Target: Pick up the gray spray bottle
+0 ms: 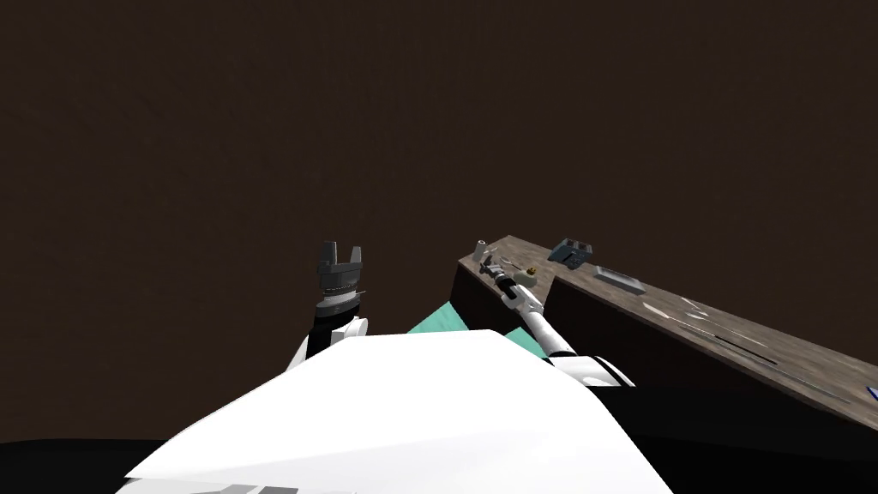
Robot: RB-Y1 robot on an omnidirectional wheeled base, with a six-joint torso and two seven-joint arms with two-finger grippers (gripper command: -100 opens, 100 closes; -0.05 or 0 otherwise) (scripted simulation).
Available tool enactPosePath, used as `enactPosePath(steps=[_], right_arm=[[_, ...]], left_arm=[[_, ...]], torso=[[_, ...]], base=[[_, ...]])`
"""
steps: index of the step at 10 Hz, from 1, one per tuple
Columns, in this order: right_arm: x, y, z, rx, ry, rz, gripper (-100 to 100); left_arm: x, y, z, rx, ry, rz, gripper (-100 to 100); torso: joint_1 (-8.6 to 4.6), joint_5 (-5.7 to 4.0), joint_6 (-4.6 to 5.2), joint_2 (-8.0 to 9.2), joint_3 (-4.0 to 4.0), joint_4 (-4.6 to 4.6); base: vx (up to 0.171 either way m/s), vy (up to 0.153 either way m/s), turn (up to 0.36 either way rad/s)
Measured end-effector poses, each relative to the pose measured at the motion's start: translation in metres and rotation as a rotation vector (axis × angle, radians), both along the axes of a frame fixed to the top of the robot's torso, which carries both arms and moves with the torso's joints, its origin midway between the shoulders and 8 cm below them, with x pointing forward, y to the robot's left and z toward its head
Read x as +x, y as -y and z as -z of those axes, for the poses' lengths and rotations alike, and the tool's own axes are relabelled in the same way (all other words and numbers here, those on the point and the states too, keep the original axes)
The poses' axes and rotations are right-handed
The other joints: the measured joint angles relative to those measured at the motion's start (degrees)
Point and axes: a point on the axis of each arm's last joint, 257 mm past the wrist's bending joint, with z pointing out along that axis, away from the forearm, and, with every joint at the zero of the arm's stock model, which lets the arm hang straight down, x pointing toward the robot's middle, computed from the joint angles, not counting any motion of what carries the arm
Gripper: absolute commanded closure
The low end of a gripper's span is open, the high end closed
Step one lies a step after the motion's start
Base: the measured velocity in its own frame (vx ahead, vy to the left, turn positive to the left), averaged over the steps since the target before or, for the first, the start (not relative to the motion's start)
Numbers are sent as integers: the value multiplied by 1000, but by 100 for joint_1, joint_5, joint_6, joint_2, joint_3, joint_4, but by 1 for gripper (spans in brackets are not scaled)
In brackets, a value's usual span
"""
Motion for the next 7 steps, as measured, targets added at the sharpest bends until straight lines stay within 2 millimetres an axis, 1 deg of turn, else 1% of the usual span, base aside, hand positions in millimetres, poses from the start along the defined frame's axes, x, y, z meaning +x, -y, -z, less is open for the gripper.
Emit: enactPosePath(steps=[1, 2, 3, 4, 5, 6, 7], right_arm=[[7, -13, 1, 0, -3, -20, -100], [15, -22, -2, -5, -4, -38, -100], [23, -32, -7, -5, 5, -50, -100], [32, -44, -6, -11, -2, -72, -100], [39, -50, -10, -16, 3, -86, -100], [48, -65, -7, -22, -3, -108, -100], [56, -77, -13, -32, 5, -128, -100]], left_arm=[[0, 0, 0, 0, 0, 0, 0], [0, 0, 0, 0, 0, 0, 0], [0, 0, 0, 0, 0, 0, 0], [0, 0, 0, 0, 0, 0, 0], [0, 0, 0, 0, 0, 0, 0], [0, 0, 0, 0, 0, 0, 0], [0, 0, 0, 0, 0, 0, 0]], torso=[[-2, -1, 7, 1, 0, -1], [0, 0, -1, 1, 0, 0], [3, 0, -3, 0, 0, 0], [-2, -1, 7, 1, 0, -1], [0, 0, 0, 1, 0, 0], [-2, -1, 5, 0, 0, -1], [1, 0, -2, 1, 0, 0]], base=[[4, 0, -141], [1, -1, 43], [5, -10, -286], [3, 1, -171], [5, -7, -273], [3, 0, -123], [6, -6, -266]])
